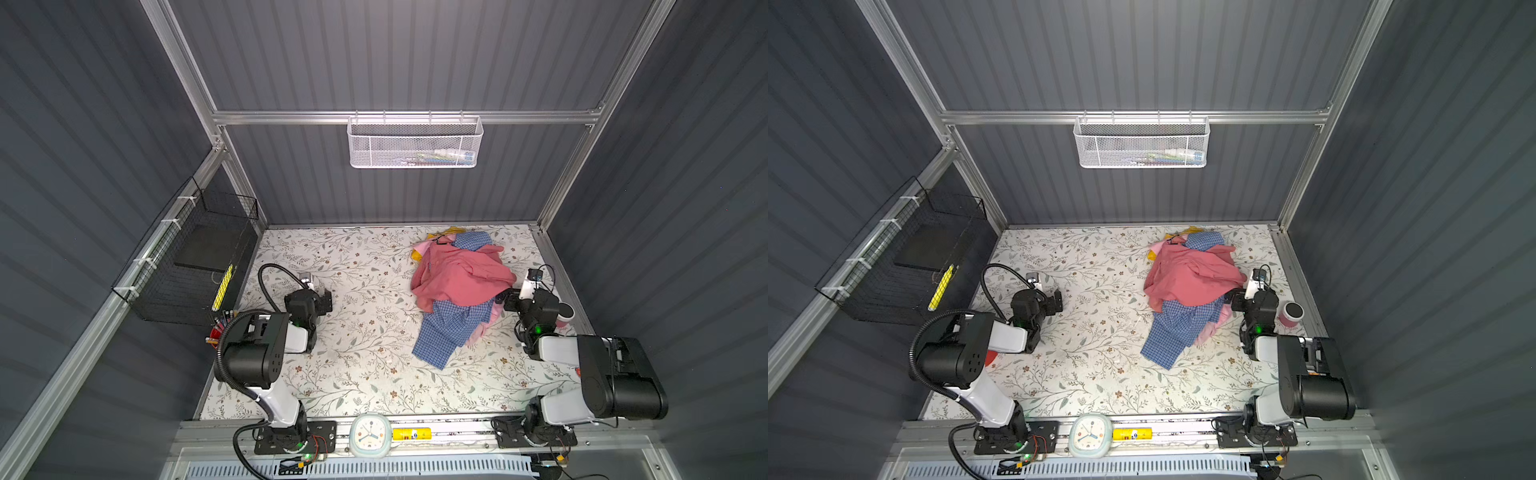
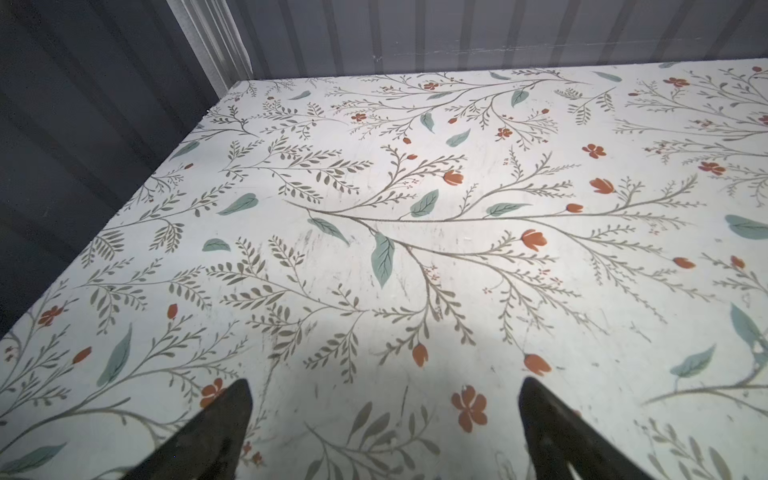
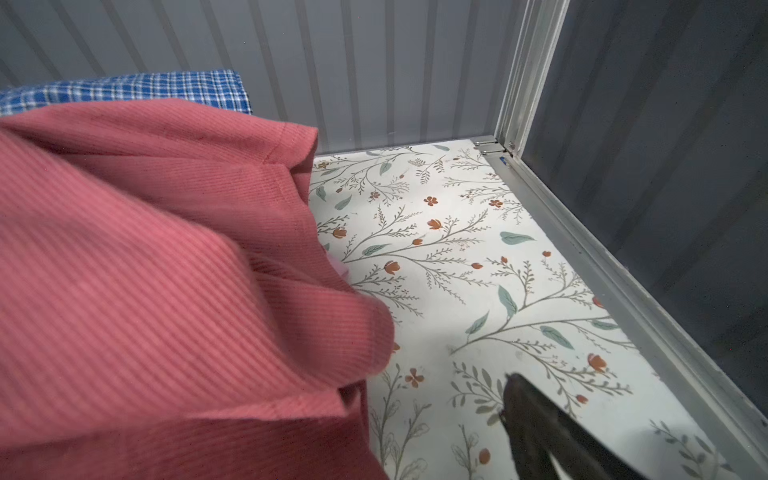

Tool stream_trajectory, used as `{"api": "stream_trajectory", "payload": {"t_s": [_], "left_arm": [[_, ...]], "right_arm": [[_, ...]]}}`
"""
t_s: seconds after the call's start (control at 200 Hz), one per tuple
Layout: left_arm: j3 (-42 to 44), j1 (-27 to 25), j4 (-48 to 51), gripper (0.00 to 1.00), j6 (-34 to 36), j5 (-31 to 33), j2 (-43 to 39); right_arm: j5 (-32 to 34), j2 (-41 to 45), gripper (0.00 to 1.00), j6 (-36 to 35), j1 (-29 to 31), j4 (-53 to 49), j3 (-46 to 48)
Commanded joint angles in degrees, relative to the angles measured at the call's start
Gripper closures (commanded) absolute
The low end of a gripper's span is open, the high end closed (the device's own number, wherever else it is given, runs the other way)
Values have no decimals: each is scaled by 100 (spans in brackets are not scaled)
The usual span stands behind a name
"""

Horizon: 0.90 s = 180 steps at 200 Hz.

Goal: Pick out a specific cloth from the pile

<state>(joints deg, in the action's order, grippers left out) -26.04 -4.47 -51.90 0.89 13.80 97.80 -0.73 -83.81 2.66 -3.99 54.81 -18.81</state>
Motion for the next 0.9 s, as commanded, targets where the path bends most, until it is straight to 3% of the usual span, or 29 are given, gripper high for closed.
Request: {"api": "stream_trajectory", "payload": {"t_s": [0.0,0.786,0.896], "left_arm": [[-84,-11,-57,0,-27,-67,58],[-83,-14,-122,0,-15,11,31],[-484,-14,1046,0,-115,50,-522]], "right_arm": [[-36,10,1,69,-14,56,-16],[-175,51,1,130,-87,84,10],[-124,388,1,335,-237,-499,-137]]}}
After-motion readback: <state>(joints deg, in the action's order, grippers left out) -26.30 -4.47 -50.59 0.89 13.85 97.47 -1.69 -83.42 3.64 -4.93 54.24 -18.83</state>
